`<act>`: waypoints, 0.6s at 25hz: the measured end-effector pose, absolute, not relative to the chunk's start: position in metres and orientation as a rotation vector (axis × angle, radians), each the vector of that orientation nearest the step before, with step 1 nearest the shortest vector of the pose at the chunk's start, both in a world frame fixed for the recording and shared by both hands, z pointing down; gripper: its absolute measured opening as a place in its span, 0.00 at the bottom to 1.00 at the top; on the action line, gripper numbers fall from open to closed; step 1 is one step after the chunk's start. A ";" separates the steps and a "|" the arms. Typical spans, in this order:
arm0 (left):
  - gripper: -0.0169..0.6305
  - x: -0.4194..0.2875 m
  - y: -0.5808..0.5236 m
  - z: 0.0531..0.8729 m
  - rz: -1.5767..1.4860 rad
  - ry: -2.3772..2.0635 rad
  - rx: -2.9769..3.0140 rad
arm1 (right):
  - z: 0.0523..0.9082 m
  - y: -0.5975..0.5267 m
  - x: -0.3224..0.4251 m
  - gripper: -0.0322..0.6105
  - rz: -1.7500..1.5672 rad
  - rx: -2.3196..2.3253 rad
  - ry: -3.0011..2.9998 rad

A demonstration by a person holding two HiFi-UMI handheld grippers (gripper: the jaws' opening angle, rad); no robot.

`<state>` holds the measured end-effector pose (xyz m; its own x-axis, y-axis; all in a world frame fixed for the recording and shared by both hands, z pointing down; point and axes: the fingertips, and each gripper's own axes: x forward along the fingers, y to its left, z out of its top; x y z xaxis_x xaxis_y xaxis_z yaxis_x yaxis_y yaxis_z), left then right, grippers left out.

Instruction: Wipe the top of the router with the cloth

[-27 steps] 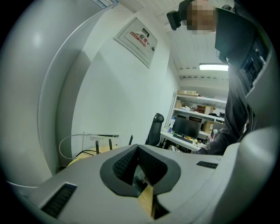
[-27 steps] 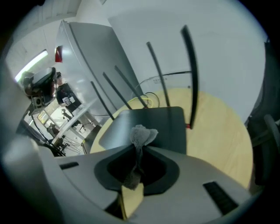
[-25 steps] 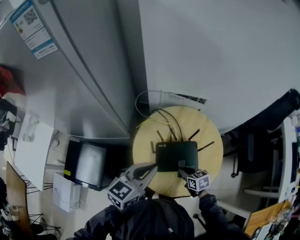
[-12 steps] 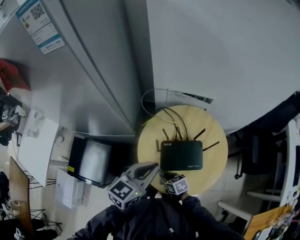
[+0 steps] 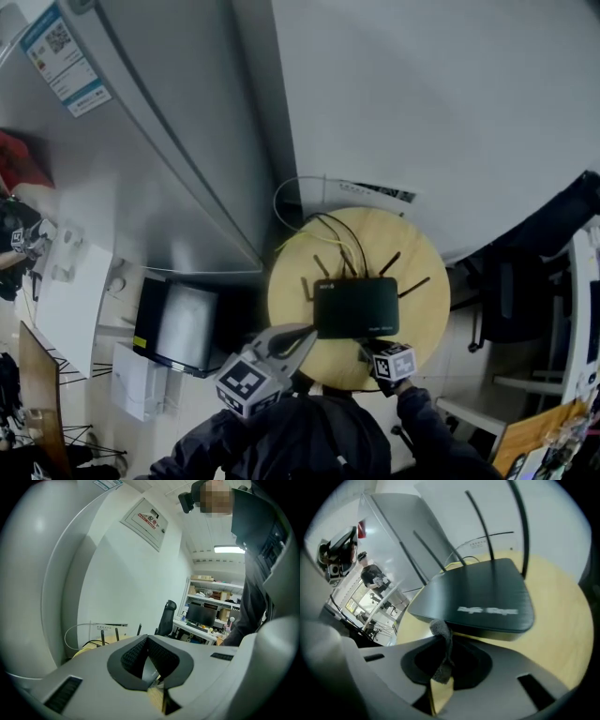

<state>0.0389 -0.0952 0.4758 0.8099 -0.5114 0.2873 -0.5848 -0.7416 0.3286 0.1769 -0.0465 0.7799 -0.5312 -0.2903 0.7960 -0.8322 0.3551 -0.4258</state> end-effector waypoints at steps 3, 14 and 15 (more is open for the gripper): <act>0.01 0.045 -0.096 0.473 0.251 -0.830 2.585 | 0.785 -0.046 0.230 0.16 1.166 1.076 -1.951; 0.01 0.069 -0.086 0.476 0.295 -0.819 2.603 | 0.776 -0.040 0.252 0.16 1.218 1.124 -1.983; 0.01 0.070 -0.086 0.474 0.300 -0.830 2.604 | 0.770 -0.037 0.246 0.16 1.218 1.102 -2.016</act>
